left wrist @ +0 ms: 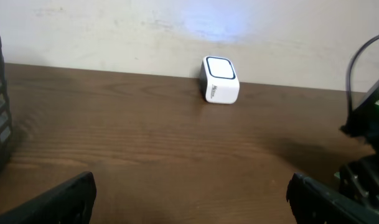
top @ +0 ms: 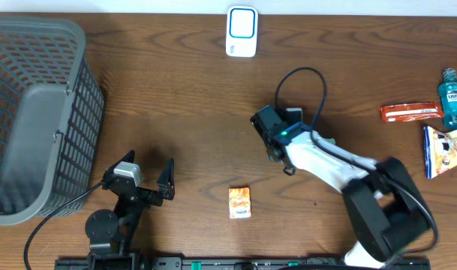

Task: Scan the item barcode

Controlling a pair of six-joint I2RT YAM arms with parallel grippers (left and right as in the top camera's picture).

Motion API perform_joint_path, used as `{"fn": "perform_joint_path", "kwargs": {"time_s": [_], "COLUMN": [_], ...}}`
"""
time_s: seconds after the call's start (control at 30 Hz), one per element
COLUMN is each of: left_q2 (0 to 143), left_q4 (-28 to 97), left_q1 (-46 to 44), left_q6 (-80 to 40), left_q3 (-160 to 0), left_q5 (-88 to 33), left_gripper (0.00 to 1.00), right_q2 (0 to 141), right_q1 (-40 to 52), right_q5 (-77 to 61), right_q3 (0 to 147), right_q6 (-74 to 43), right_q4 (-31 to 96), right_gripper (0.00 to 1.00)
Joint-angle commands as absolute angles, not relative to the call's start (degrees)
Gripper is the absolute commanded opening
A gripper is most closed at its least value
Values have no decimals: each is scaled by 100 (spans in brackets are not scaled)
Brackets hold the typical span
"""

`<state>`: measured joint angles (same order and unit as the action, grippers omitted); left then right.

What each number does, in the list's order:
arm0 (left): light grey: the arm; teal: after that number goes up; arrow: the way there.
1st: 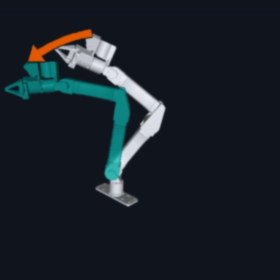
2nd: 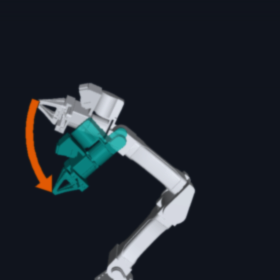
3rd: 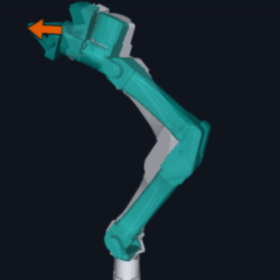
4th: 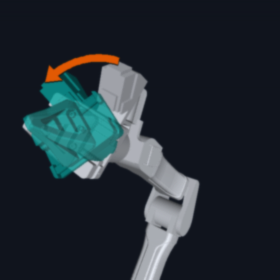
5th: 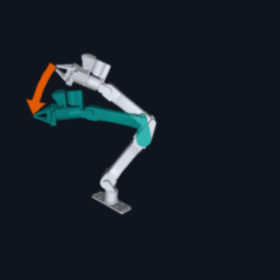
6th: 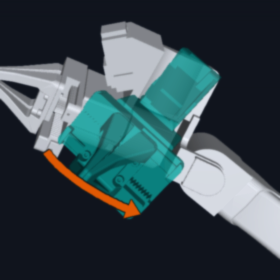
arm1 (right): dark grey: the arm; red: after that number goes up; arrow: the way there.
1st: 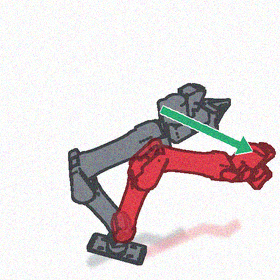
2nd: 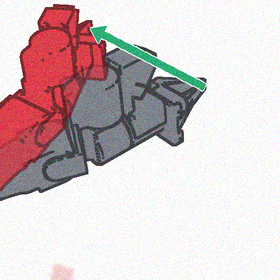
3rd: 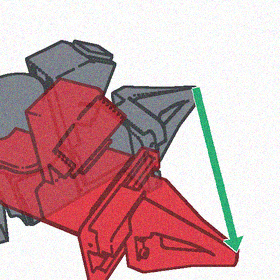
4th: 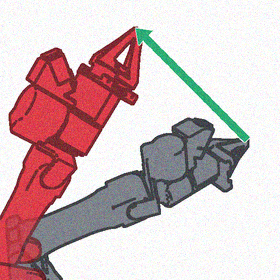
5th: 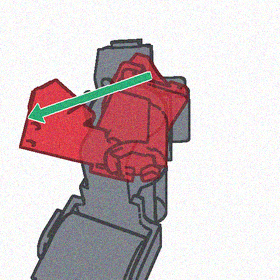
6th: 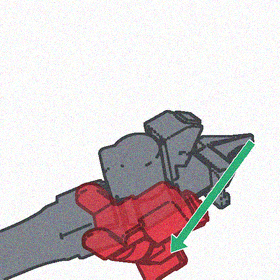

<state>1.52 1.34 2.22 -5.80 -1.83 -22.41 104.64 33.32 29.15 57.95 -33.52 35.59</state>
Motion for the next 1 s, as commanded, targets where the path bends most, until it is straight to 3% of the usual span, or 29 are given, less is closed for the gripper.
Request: {"fn": "perform_joint_path", "kwargs": {"time_s": [0.0, 0.1, 0.17, 0.23, 0.37, 0.53, 0.67, 0.97], "left_q2": [137, 137, 137, 137, 137, 137, 137, 137], "left_q4": [226, 224, 226, 226, 224, 224, 224, 224], "left_q1": [228, 228, 228, 228, 228, 228, 228, 228], "left_q6": [-587, -587, -587, -587, -587, -589, -589, -587], "left_q3": [-23, -23, -23, -23, -23, -23, -23, -23], "left_q5": [-2335, -2338, -2338, -2338, -2338, -2338, -2335, -2335], "left_gripper": [98, 98, 98, 98, 98, 98, 98, 98], "right_q2": [11000, 11225, 11330, 11360, 11255, 10339, 9727, 9677], "right_q1": [3336, 3336, 3336, 3330, 3262, 3002, 2582, 1619], "right_q5": [2982, 2534, 2073, 1732, 961, -1227, -3096, -6488], "right_q3": [5739, 5736, 5736, 5736, 5835, 6816, 7011, 6851], "right_q6": [-3286, -3732, -3920, -3916, -3389, -1780, -1133, 475], "right_q4": [3721, 4060, 4200, 4209, 4104, 4501, 4523, 4499], "right_gripper": [71, 40, 12, 1, 1, 1, 1, 1]}}
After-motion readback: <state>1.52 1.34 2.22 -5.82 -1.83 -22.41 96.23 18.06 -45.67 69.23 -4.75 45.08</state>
